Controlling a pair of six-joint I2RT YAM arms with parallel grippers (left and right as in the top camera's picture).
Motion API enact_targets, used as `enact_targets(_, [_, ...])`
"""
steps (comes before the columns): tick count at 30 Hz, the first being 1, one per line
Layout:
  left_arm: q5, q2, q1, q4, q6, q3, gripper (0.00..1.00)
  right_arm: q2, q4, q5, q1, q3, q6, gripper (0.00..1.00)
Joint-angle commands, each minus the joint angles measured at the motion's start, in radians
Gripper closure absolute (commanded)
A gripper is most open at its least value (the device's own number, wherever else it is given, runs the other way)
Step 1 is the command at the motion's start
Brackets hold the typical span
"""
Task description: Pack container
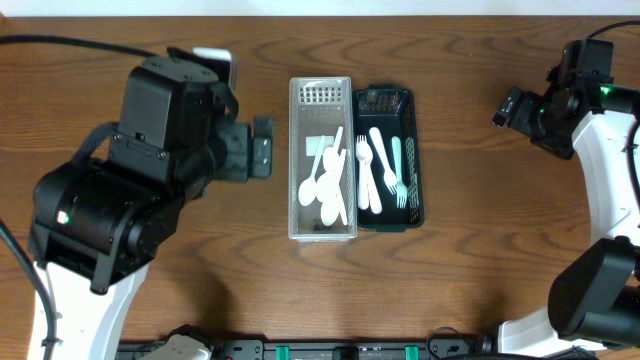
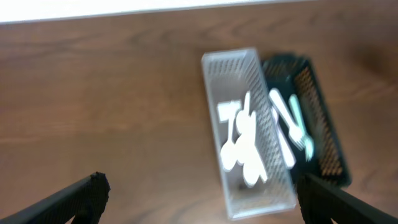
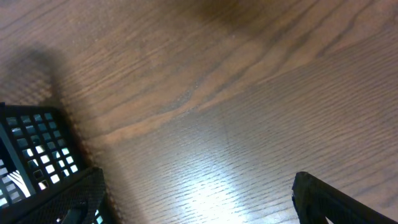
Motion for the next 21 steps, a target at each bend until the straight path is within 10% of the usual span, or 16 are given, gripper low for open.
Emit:
enact_targets(1, [-0.078, -0.018, 0.005, -0.027, 0.036, 0.004, 0.02, -0.002, 0.0, 0.006, 0.008, 0.006, -0.011, 0.01])
enact_targets(21, [-0.287, -0.541, 0.2, 0.153, 0.048, -0.288, 0.02, -0.002, 0.0, 0.006, 0.008, 0.006, -0.011, 0.01])
